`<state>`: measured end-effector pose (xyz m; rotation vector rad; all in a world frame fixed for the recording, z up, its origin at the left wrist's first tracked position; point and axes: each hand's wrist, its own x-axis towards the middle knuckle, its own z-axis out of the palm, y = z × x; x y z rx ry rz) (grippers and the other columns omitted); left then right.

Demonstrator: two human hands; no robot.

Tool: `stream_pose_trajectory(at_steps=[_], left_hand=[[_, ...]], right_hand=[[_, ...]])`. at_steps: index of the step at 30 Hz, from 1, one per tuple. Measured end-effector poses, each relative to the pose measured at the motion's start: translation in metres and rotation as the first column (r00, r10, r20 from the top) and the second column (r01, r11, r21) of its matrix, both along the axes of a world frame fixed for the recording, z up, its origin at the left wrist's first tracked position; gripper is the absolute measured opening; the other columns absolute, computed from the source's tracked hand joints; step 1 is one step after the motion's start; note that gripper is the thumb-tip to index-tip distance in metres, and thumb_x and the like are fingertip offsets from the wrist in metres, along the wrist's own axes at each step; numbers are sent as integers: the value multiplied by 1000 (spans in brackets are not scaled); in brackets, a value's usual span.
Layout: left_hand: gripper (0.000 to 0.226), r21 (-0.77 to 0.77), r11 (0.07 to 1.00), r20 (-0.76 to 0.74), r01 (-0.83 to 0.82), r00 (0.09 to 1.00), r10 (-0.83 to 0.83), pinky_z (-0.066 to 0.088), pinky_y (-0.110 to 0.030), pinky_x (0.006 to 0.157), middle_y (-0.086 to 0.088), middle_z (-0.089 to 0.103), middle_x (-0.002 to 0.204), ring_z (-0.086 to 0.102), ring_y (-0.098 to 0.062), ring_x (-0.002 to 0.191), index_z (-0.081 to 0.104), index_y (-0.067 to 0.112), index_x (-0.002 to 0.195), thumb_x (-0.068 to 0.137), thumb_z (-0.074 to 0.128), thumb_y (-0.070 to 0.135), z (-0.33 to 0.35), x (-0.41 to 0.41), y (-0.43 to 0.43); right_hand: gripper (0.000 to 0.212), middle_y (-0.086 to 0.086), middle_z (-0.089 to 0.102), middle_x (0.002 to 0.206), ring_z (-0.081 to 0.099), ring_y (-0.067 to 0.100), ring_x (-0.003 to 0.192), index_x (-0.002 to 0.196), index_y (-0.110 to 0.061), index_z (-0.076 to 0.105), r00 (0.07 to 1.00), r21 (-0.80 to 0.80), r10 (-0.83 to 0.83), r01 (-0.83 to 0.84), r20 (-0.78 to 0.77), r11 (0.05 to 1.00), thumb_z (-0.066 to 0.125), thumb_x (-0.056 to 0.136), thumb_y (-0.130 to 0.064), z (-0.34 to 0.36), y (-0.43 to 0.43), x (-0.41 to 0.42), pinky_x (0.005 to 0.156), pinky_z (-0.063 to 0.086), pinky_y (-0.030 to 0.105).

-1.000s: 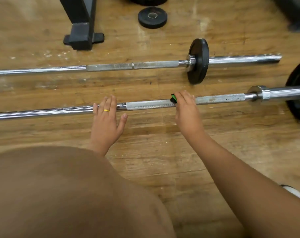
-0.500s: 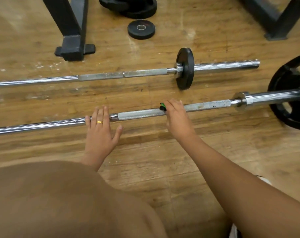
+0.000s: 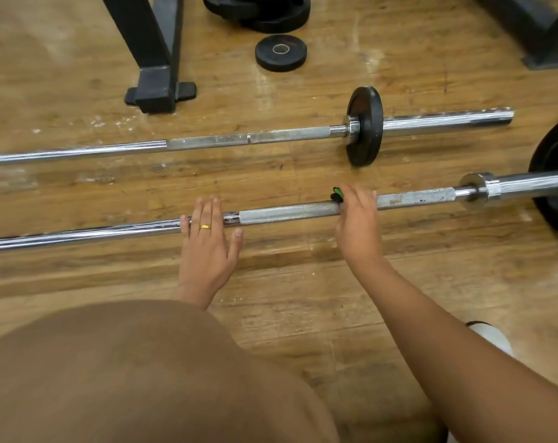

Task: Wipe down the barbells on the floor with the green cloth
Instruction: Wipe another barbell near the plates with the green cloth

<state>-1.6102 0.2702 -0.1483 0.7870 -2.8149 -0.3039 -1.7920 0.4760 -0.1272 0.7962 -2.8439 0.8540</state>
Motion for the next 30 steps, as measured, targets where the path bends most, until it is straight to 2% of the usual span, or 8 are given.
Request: stream_pose_trajectory(at_steps=[2, 7, 13, 16, 20, 25, 28, 30], left_hand=[[75, 0, 999, 26, -41, 999, 41, 7, -55, 123, -17, 28, 162, 8, -31, 155, 24, -1, 156, 103, 22, 51, 1, -6, 3], [74, -3, 998, 64, -62, 996, 62, 5, -54, 124, -18, 26, 163, 6, -31, 156, 22, -2, 157, 103, 20, 50, 4, -12, 2], [78, 35, 998, 74, -58, 996, 56, 3, -51, 125, -13, 16, 168, 4, -27, 156, 15, 2, 160, 102, 13, 55, 8, -15, -5], [76, 54, 997, 80, -54, 996, 50, -1, -47, 125, -5, -3, 170, -8, -22, 156, 5, 9, 162, 102, 14, 55, 5, -2, -1], [75, -2, 1000, 120, 4, 993, -4, 0, -48, 125, 2, -11, 169, -14, -18, 155, 0, 17, 162, 101, 14, 58, -5, 16, 5], [82, -15, 999, 157, 40, 987, -37, 4, -48, 126, -2, -6, 169, -8, -22, 156, 6, 9, 162, 99, 13, 61, 0, -5, -5], [81, -21, 998, 148, 59, 987, -55, 4, -48, 126, -3, -6, 170, -8, -23, 156, 8, 7, 162, 101, 19, 60, -4, -12, -11], [81, -36, 997, 137, 67, 989, -62, 6, -49, 125, -3, -4, 170, -7, -22, 156, 9, 7, 161, 101, 23, 59, -7, -13, -13]], right_hand=[[52, 15, 53, 137, 44, 32, 134, 136, 0, 54, 999, -29, -44, 44, 17, 999, 53, 87, 15, 0, -5, 6, 126, 4, 42], [67, 12, 48, 143, 35, 28, 143, 143, -2, 49, 983, -6, 182, -182, -12, 983, 59, 80, 18, -4, -6, 11, 124, -4, 34], [60, 11, 49, 144, 37, 25, 142, 145, -4, 48, 1000, -55, 21, -20, 0, 998, 54, 88, 16, -4, -8, -4, 126, 1, 37], [56, 11, 50, 142, 38, 25, 140, 143, -3, 50, 999, -76, 2, 0, 35, 997, 51, 90, 15, -3, -17, -3, 126, 2, 38], [57, 10, 46, 147, 33, 23, 144, 146, -5, 46, 997, -49, 61, -59, 43, 997, 49, 92, 14, 3, -12, -5, 126, 2, 38], [64, 11, 40, 153, 22, 26, 151, 149, -4, 41, 990, 18, 141, -141, 14, 990, 50, 89, 16, 5, -13, 2, 125, -4, 34], [60, 10, 46, 146, 31, 27, 144, 144, -6, 47, 970, 55, 241, -240, -15, 969, 53, 88, 13, 5, -18, -2, 124, 0, 34], [55, 8, 52, 140, 41, 25, 135, 140, -7, 51, 973, 75, 225, -221, -54, 972, 55, 88, 9, 4, -15, -12, 124, 4, 36]])
